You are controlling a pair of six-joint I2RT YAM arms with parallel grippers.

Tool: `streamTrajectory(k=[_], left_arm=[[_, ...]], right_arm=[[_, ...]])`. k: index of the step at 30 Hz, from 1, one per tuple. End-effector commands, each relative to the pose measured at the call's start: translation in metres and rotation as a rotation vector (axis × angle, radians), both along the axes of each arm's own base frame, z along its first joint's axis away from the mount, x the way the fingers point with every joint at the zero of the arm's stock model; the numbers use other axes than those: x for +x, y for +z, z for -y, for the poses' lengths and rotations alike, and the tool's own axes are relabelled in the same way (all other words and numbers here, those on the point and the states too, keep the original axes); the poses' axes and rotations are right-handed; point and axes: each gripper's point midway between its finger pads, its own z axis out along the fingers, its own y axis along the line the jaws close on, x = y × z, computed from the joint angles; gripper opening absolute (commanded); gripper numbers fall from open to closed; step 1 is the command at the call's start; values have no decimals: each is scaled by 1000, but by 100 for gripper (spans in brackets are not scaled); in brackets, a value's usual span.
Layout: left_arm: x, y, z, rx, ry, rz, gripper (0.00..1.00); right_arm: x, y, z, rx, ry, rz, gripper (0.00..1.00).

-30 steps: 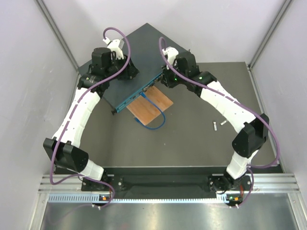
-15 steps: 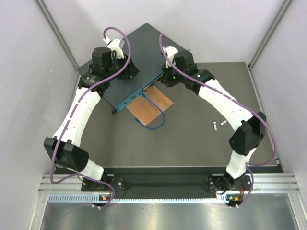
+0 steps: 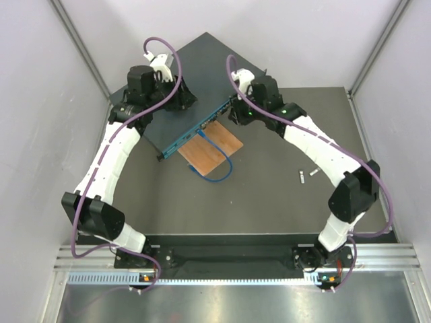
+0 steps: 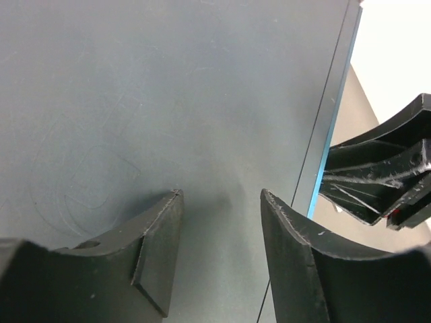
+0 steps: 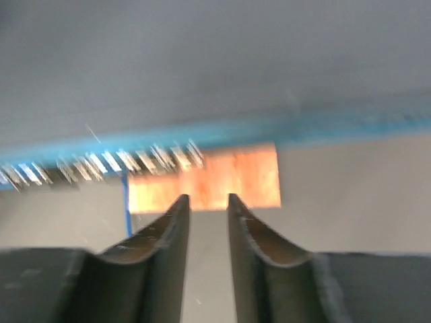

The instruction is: Insert the plug into the switch port

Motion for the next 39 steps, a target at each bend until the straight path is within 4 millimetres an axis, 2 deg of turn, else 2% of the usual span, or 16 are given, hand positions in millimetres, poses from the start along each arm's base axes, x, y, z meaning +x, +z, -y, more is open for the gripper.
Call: streamTrajectory(k=[1, 3, 4, 6, 7, 8, 9, 10, 12, 13, 15, 17, 20, 27, 32, 39], left_arm=[[4, -16, -4, -18, 3, -56, 56], [4, -11, -3, -25, -6, -44, 59], [4, -9, -2, -26, -11, -39, 60], [4, -5, -2, -23, -19, -27, 64], [3, -1, -2, -19, -26, -15, 68], [3, -1, -2, -16, -29, -13, 70], [3, 1, -1, -16, -33, -4, 71], [3, 4, -1, -15, -38, 4, 75], [2, 6, 0, -14, -47, 17, 76], [2, 10, 0, -13, -52, 29, 76], [1, 12, 1, -16, -60, 37, 76], [2, 15, 2, -14, -65, 48, 76], [1, 18, 2, -12, -70, 59, 76], [2, 22, 0, 1, -64, 76, 76], [1, 20, -3, 16, -52, 81, 77], [-1, 20, -6, 31, -48, 91, 77]], right_arm=[[-5, 43, 35, 12, 40, 155, 31], [-11, 44, 62, -13, 29, 153, 38], [-19, 28, 74, -62, 44, 122, 41], [-28, 24, 102, -107, 37, 115, 49], [-35, 1, 125, -173, 28, 60, 52], [-45, -8, 128, -198, 50, 38, 54], [-51, -14, 147, -219, 31, 17, 56], [-61, -39, 161, -266, 37, -39, 60], [-74, -67, 195, -326, -30, -132, 60], [-86, -93, 207, -357, -38, -202, 60], [-100, -125, 237, -405, -117, -299, 57], [-105, -139, 259, -424, -189, -353, 56], [-111, -163, 274, -459, -243, -440, 54], [-102, -206, 281, -509, -258, -588, 53], [-90, -221, 281, -515, -268, -615, 52], [-74, -238, 278, -505, -284, -649, 42]])
